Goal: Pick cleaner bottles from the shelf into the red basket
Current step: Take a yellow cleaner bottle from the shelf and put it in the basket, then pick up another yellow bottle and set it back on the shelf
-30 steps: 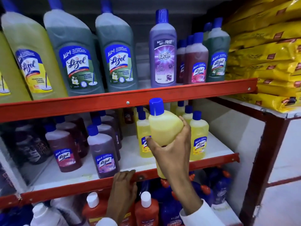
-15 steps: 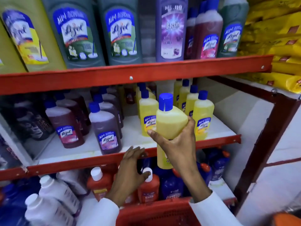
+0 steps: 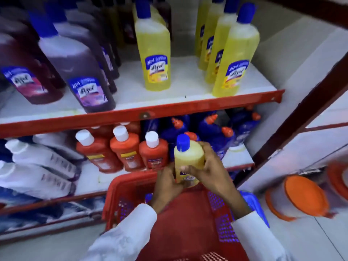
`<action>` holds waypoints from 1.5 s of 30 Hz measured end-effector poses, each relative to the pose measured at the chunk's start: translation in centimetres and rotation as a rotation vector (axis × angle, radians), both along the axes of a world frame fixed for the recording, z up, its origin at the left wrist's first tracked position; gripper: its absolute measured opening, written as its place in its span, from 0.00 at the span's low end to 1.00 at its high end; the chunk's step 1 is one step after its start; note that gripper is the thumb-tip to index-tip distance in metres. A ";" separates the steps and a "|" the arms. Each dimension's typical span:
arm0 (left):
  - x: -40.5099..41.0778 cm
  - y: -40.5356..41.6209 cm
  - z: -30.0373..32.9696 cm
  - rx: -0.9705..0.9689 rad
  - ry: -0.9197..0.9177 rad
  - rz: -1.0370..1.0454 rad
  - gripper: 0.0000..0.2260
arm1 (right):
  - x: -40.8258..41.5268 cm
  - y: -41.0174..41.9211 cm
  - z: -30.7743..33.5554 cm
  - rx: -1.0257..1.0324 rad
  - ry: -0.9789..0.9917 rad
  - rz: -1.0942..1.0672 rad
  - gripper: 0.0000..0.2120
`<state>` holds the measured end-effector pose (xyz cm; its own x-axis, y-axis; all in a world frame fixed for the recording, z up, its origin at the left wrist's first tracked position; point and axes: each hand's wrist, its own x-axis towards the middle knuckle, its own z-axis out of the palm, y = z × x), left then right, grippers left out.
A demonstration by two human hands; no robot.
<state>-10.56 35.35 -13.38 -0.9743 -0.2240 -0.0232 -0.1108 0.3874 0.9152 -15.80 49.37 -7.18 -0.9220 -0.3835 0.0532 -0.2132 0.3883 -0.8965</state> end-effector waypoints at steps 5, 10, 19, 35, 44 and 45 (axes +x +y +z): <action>-0.7 2.4 -7.9 0.007 -0.193 0.096 0.15 | -0.4 1.9 -7.4 0.136 -0.113 -0.054 0.31; -1.1 4.1 -13.8 -0.114 -0.398 0.143 0.13 | -0.7 2.3 -13.5 0.246 -0.226 -0.045 0.28; -1.2 4.5 -16.7 -0.085 -0.542 0.233 0.10 | -0.4 1.3 -17.4 0.245 -0.300 -0.027 0.23; -2.6 0.6 4.9 -0.660 0.264 0.065 0.14 | -5.8 2.5 0.4 -0.181 0.183 -0.244 0.12; -10.2 0.9 11.5 -0.935 0.293 0.181 0.24 | -12.7 1.5 7.9 -0.285 0.518 -0.622 0.35; -10.7 0.8 11.6 -0.940 0.240 0.176 0.25 | -13.6 1.4 8.2 -0.261 0.488 -0.637 0.40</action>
